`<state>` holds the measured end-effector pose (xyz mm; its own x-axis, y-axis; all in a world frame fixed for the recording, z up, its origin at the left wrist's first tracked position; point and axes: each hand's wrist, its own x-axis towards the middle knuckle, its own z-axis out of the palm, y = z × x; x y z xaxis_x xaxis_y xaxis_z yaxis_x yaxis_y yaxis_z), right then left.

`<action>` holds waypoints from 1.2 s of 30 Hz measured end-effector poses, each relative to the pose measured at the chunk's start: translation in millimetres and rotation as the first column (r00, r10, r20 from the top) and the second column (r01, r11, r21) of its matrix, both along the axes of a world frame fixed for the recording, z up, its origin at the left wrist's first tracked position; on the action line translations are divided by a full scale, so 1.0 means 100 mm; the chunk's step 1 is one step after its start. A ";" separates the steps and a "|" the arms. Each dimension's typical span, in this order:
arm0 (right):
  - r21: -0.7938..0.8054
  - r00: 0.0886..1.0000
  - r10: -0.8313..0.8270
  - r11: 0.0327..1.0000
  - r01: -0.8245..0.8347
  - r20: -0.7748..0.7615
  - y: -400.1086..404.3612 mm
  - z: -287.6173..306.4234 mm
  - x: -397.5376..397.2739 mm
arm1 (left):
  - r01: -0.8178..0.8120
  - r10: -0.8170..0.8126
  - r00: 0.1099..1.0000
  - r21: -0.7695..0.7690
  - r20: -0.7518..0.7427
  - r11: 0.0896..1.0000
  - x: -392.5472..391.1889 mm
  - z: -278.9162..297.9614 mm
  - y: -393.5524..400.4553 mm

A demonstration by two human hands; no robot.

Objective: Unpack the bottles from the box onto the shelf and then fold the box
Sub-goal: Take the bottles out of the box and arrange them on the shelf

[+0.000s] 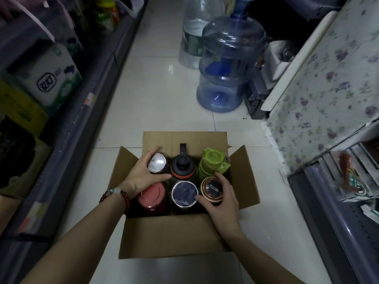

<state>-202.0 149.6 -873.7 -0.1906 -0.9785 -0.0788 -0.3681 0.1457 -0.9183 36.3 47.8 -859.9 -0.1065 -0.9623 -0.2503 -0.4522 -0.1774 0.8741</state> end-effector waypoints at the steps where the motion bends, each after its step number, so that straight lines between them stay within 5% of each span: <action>1: -0.003 1.000 -0.004 1.000 0.004 0.003 0.00 0.00 0.01 | -0.021 0.021 1.000 0.005 0.007 1.000 0.01 -0.01 0.00; 6: -0.014 0.997 -0.039 0.999 0.038 -0.062 -0.06 0.02 0.00 | -0.061 0.088 0.972 -0.128 0.218 0.990 -0.06 0.06 0.00; 12: 0.016 0.993 -0.047 0.999 0.049 -0.106 -0.05 0.30 -0.01 | -0.165 0.188 0.954 -0.113 0.234 0.980 -0.14 0.41 0.02; 25: 0.106 0.985 -0.007 0.994 0.025 -0.172 -0.24 2.71 -0.11 | -0.300 0.272 0.937 0.102 0.221 0.949 -0.19 2.31 0.39; 36: 0.092 0.985 -0.040 0.994 0.056 -0.167 -0.58 3.92 -0.14 | -0.229 0.204 0.961 0.123 0.187 0.966 -0.29 3.50 0.09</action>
<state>-215.8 91.9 -481.7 -0.2551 -0.9573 -0.1358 -0.5039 0.2515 -0.8263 7.5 56.8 -510.0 0.1571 -0.9106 -0.3822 -0.5295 -0.4044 0.7457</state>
